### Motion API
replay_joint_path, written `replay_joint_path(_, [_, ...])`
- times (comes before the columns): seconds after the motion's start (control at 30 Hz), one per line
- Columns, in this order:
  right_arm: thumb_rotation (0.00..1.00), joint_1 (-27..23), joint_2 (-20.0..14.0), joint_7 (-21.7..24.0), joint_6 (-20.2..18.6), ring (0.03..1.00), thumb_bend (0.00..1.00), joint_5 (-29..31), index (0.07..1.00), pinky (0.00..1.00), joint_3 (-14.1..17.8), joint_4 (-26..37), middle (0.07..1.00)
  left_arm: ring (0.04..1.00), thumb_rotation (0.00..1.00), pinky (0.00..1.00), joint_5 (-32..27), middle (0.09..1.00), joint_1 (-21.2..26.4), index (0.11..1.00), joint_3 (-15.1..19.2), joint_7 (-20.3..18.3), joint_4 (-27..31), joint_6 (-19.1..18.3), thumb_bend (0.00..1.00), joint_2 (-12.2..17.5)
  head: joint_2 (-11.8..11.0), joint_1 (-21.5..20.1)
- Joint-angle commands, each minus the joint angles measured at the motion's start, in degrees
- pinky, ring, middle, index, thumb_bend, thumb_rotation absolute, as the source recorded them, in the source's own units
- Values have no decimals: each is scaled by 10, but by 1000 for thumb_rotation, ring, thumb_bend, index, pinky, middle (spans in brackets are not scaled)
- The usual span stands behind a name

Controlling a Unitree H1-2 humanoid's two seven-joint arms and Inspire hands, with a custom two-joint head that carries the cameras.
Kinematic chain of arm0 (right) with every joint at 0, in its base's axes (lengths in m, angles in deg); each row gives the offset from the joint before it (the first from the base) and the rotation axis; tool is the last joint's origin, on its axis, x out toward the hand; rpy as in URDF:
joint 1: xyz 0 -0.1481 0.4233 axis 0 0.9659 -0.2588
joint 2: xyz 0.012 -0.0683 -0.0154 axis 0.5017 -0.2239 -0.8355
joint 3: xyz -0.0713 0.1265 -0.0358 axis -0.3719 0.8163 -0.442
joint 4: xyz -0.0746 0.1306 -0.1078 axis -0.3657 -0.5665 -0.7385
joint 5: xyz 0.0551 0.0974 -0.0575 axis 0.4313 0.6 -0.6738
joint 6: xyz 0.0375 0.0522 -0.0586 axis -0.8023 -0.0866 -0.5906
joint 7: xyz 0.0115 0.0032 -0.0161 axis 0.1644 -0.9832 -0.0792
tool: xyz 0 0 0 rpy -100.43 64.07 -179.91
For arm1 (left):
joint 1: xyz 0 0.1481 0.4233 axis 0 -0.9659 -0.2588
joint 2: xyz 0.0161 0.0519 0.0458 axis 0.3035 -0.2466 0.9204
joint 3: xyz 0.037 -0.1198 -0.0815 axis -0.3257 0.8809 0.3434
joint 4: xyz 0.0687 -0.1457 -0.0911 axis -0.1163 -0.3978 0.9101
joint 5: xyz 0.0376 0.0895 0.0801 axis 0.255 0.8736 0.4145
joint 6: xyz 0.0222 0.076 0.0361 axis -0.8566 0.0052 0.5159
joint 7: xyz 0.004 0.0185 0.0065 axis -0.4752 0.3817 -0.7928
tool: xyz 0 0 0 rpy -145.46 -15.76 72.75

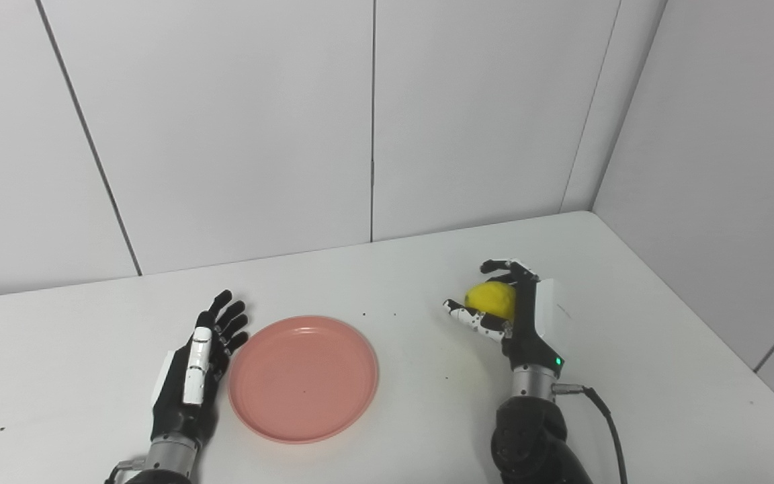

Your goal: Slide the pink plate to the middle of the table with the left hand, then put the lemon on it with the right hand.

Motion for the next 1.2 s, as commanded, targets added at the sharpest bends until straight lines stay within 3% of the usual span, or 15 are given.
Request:
replay_joint_path(0.0, [0,-27,-1,2,44,378,508,-13,550,313,-14,21,466,911,1000,894,8,908,-28,902,-5,4,-9,-5,667,-5,1,4])
replay_joint_path(0.13, [0,-37,7,9,56,383,509,-19,542,327,-38,13,481,910,1000,898,15,907,-30,904,-7,11,-1,-12,664,-9,3,20])
replay_joint_path(0.33, [0,-43,21,35,63,388,511,-13,517,263,-63,14,482,920,1000,910,21,918,-31,915,-9,17,8,-19,656,-17,4,37])
replay_joint_path(0.43, [0,-45,25,49,75,371,508,-16,544,278,-82,12,460,923,1000,915,23,917,-29,915,-10,17,6,-16,651,-20,5,51])
replay_joint_path(0.57, [0,-45,27,70,87,381,508,-6,545,323,-100,5,471,926,1000,935,29,919,-28,918,-12,21,2,-8,646,-27,6,90])
replay_joint_path(0.6, [0,-45,27,79,93,382,508,-6,545,330,-107,2,473,927,1000,940,33,920,-29,919,-14,24,3,-9,644,-29,6,117])
replay_joint_path(0.73, [0,-42,23,98,117,370,507,-14,550,302,-130,-9,461,941,1000,958,44,934,-33,936,-22,34,15,-13,585,-40,8,163])
replay_joint_path(0.9, [0,-41,22,125,137,380,508,-9,548,308,-148,-17,459,949,1000,972,53,945,-33,944,-29,42,13,-9,586,-46,11,194])
replay_joint_path(1.17, [0,-53,27,132,154,381,509,-21,542,299,-163,-50,455,969,1000,992,68,962,-27,946,-36,57,3,-7,589,-56,12,230])
